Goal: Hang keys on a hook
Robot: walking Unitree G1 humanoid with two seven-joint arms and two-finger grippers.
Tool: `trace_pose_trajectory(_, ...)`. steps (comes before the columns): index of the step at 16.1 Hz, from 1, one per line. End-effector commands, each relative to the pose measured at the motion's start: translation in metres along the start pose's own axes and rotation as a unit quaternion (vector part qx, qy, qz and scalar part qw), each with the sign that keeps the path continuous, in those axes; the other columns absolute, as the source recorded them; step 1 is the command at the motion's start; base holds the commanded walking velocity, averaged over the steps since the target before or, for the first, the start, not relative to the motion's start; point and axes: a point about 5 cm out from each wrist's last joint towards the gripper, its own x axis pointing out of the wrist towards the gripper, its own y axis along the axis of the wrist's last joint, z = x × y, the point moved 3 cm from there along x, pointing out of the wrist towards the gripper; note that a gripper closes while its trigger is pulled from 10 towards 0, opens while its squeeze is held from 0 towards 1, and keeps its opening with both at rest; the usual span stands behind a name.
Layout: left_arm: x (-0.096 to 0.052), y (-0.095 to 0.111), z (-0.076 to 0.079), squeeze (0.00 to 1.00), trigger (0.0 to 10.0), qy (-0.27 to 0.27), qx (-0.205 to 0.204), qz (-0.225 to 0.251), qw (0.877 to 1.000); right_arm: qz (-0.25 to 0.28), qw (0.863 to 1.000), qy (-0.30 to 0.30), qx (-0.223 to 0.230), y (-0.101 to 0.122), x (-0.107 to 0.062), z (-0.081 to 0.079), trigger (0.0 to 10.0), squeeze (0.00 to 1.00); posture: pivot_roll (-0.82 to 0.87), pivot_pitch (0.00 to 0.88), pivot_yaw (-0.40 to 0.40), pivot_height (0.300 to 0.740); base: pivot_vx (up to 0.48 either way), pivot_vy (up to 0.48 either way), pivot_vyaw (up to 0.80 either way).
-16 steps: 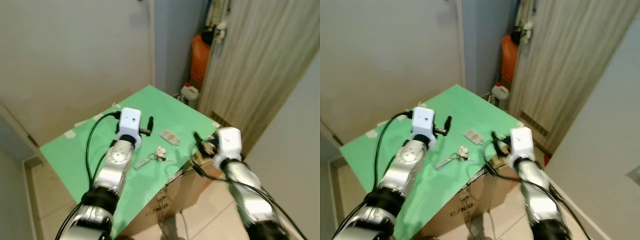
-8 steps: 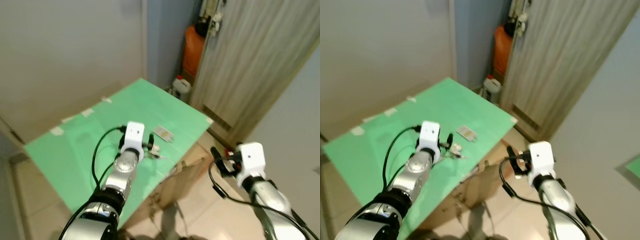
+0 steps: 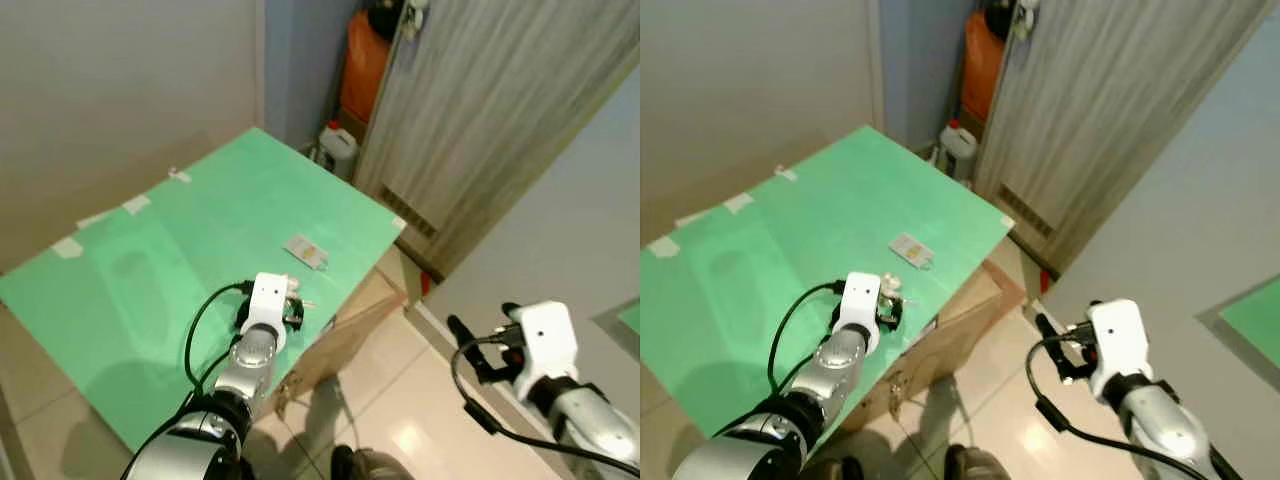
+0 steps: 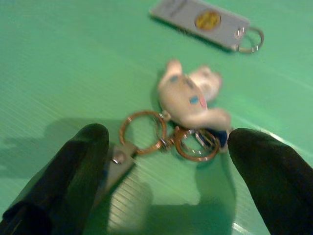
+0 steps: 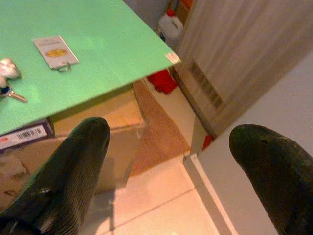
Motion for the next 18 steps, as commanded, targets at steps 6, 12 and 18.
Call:
trace_pose_trajectory(6, -0.008, -0.037, 0.004, 0.00, 10.0, 0.003, -0.072, -0.082, 0.994, -0.038, 0.999, -0.014, 0.003, -0.005, -0.026, 0.012, 10.0, 0.00, -0.38, 0.210, -0.141, 0.740, 0.000, 0.000, 0.00)
trace_pose_trajectory(12, -0.013, -0.048, 0.003, 0.00, 10.0, 0.033, -0.095, -0.093, 0.991, -0.069, 0.997, -0.015, 0.008, -0.019, -0.031, 0.015, 10.0, 0.00, -0.32, 0.148, -0.141, 0.740, 0.000, 0.000, 0.00)
trace_pose_trajectory(18, -0.016, -0.061, 0.005, 0.00, 0.0, 0.005, -0.053, -0.137, 0.989, -0.069, 0.998, 0.001, 0.008, -0.017, -0.019, 0.013, 10.0, 0.00, -0.30, 0.130, -0.144, 0.740, 0.000, 0.000, 0.00)
